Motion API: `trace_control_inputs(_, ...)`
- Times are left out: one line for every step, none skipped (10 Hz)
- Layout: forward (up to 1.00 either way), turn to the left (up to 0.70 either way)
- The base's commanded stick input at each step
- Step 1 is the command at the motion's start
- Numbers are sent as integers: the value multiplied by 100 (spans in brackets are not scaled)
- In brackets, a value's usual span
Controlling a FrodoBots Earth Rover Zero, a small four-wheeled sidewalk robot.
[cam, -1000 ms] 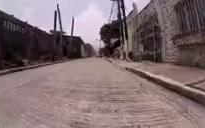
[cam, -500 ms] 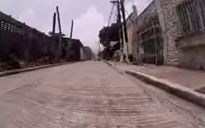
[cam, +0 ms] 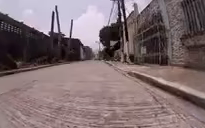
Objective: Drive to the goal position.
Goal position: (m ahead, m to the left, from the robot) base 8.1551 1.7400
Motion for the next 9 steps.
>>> trace_control_inputs(70,0)
trace_control_inputs(70,0)
trace_control_inputs(70,0)
trace_control_inputs(70,0)
trace_control_inputs(70,0)
trace_control_inputs(70,0)
trace_control_inputs(70,0)
trace_control_inputs(70,20)
trace_control_inputs(70,35)
